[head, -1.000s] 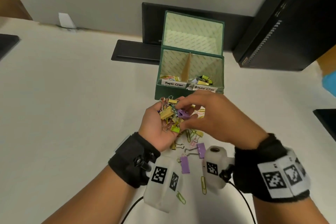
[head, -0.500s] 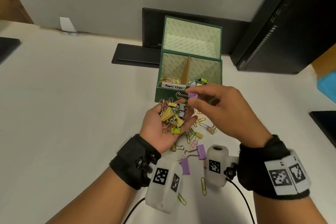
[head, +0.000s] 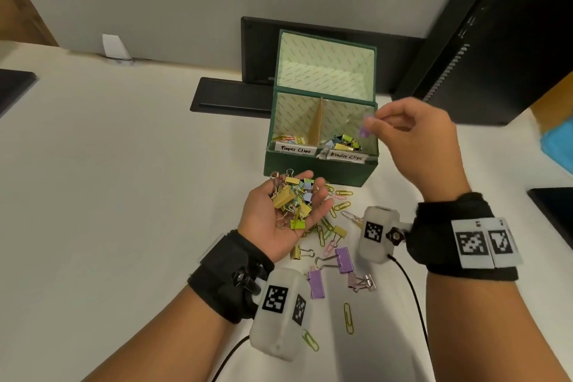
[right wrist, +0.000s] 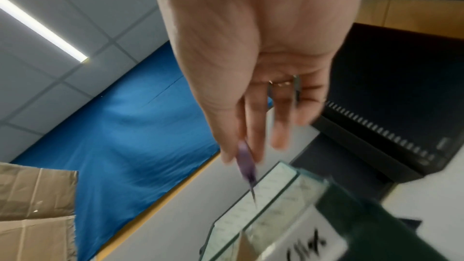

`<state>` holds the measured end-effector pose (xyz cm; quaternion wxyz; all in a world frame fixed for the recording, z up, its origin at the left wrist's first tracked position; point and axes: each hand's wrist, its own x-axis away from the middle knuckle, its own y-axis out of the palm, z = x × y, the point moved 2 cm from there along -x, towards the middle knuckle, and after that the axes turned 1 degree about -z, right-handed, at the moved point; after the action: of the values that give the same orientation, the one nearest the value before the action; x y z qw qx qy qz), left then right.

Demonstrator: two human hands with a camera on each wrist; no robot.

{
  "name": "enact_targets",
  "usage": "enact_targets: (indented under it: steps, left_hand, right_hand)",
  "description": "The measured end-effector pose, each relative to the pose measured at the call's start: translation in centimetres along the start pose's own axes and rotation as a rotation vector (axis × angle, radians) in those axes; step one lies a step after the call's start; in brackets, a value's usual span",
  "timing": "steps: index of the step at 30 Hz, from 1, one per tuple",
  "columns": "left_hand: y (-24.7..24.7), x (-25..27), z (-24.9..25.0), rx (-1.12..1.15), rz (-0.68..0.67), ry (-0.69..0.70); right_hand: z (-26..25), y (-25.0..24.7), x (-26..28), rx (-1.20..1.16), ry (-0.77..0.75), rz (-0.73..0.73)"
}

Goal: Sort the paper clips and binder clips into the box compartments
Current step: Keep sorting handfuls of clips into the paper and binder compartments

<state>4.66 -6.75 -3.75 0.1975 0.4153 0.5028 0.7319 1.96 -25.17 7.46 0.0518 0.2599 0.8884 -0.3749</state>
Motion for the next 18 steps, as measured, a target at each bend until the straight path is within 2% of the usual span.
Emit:
enact_targets:
  steps: [2, 5, 10, 12, 16, 18]
  left_hand:
    - [0.0, -0.1, 0.1, 0.000, 0.000, 0.003]
    - [0.0, -0.1, 0.2, -0.012, 0.004, 0.013]
    - [0.1, -0.1, 0.0, -0.105, 0.030, 0.072]
    - [0.2, -0.1, -0.1, -0.140, 0.039, 0.085]
    - [0.1, 0.0, 0.1, -0.179, 0.055, 0.112]
    - [-0.1, 0.0, 0.1, -0.183, 0.083, 0.111]
  right_hand:
    - [-0.1, 0.1, 0.0, 0.099, 0.024, -0.074]
    - [-1.2, 0.5, 1.2, 0.122, -0.041, -0.150]
    - [-4.1, 2.9, 4.1, 0.052, -0.161, -0.554]
    - [-4.4, 3.9, 4.7, 0.064, -0.201, -0.650]
    - [-4.6, 5.8, 4.8, 0.153, -0.314, -0.660]
    - [-4.6, 6.3, 4.8, 0.167, -0.309, -0.627]
